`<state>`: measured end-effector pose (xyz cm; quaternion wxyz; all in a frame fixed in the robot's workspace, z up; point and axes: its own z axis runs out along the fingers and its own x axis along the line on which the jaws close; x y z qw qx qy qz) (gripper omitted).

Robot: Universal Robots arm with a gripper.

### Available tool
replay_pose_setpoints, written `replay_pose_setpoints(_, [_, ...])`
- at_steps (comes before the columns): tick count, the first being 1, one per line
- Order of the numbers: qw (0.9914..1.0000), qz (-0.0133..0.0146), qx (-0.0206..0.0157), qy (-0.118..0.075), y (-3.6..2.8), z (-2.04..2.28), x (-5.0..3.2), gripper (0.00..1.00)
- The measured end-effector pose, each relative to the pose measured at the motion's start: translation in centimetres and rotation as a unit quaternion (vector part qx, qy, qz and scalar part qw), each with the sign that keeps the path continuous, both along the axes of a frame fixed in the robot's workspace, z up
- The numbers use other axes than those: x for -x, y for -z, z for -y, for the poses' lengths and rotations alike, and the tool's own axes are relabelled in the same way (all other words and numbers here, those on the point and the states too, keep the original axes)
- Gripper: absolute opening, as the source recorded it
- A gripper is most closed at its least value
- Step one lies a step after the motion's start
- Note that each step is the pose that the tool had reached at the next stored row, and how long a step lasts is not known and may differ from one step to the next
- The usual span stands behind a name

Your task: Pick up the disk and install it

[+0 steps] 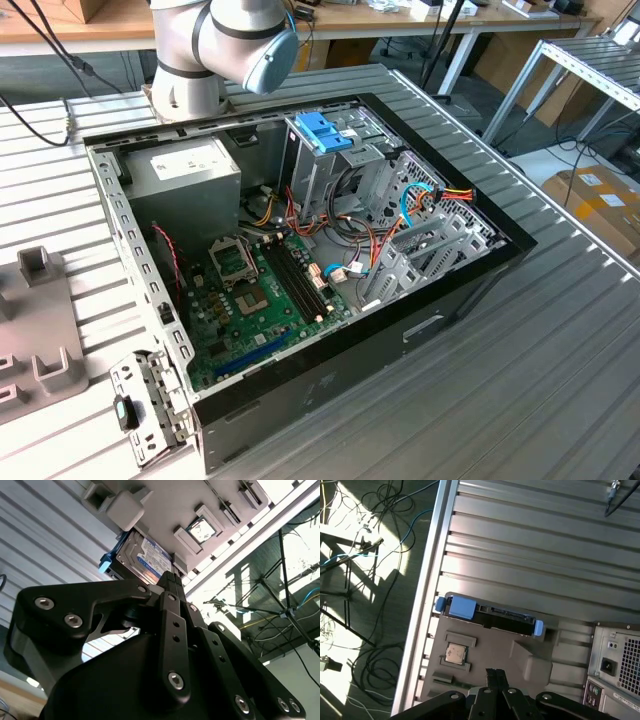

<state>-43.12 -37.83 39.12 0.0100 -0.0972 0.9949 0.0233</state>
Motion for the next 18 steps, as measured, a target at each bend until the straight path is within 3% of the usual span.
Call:
replay_pose_setpoints(9, [0.99982, 0.0000, 0.0000, -0.019, 0.00, 0.00, 0.00, 0.11])
replay_pose_setpoints(18, [0.99912, 0.0000, 0.0000, -0.042, 0.00, 0.00, 0.00, 0.11])
